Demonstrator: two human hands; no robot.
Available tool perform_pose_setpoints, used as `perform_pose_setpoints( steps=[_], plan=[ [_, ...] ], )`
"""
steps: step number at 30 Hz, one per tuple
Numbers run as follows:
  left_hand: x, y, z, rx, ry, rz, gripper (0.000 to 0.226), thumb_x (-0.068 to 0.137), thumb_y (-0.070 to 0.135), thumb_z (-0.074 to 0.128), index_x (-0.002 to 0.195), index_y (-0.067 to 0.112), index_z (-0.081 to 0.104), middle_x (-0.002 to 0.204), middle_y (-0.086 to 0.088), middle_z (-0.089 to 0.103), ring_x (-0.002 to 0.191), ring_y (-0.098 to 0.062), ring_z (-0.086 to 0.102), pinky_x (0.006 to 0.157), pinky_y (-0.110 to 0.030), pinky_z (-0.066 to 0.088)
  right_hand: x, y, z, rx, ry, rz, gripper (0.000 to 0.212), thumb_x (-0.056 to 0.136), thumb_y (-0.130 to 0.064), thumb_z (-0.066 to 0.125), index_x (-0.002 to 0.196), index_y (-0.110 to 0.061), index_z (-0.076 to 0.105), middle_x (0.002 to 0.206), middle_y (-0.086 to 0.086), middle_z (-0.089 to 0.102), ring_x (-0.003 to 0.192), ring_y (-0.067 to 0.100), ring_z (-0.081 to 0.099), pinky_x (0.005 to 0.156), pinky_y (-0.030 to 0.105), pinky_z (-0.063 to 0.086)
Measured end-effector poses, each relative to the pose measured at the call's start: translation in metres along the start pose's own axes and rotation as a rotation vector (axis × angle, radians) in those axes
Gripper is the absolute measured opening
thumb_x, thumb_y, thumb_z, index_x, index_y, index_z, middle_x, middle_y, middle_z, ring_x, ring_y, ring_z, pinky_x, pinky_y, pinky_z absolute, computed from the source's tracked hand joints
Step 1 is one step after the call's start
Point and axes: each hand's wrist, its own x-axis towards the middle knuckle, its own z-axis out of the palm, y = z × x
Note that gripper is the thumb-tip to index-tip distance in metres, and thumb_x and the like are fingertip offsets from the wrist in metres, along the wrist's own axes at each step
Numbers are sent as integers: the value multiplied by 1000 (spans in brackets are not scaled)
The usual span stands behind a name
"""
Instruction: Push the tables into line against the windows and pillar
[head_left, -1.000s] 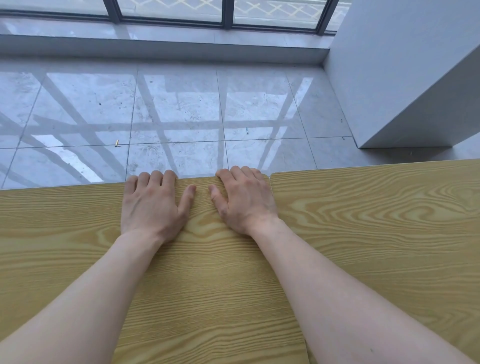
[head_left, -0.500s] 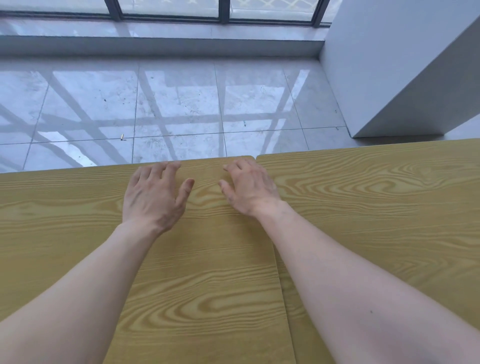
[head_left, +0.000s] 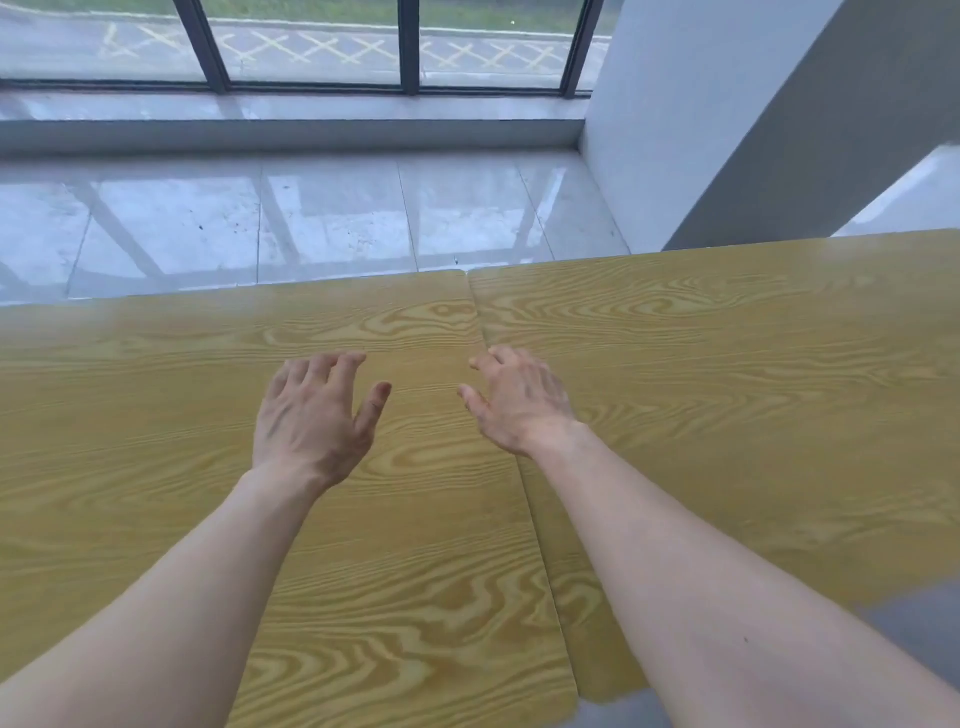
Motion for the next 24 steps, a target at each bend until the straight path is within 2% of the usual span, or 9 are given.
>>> perform_pose_setpoints(
  steps=[6, 11, 19, 24],
  plan=[
    [-92, 12, -10, -19, -11, 30, 64, 101, 63, 26, 150, 25, 44, 150, -5, 51, 140, -29, 41, 120, -44, 26, -103, -6, -2, 9, 12, 46, 52, 102, -50, 44, 143, -19, 52, 146, 5, 52, 134, 28, 46, 112, 43, 38],
    [-146, 35, -12, -44, -37, 74, 63, 101, 62, 28, 150, 26, 45, 151, -3, 50, 142, -27, 40, 123, -43, 22, -169, 1, 6, -7, -38, 76, 53, 103, -50, 42, 145, -19, 49, 146, 5, 50, 134, 28, 44, 114, 44, 36],
    [-193, 66, -11, -10, -62, 101, 65, 100, 64, 25, 152, 28, 42, 153, 2, 48, 143, -21, 39, 125, -39, 19, -231, 27, 10, 15, -47, 107, 51, 102, -51, 43, 141, -19, 52, 141, 5, 52, 128, 27, 48, 110, 41, 39],
    [-208, 115, -10, 18, -60, 136, 69, 99, 67, 23, 152, 28, 41, 153, 3, 47, 143, -20, 39, 125, -39, 18, -262, 67, 4, 75, -33, 108, 52, 102, -51, 43, 144, -21, 49, 143, 3, 51, 132, 25, 46, 111, 41, 38]
  ],
)
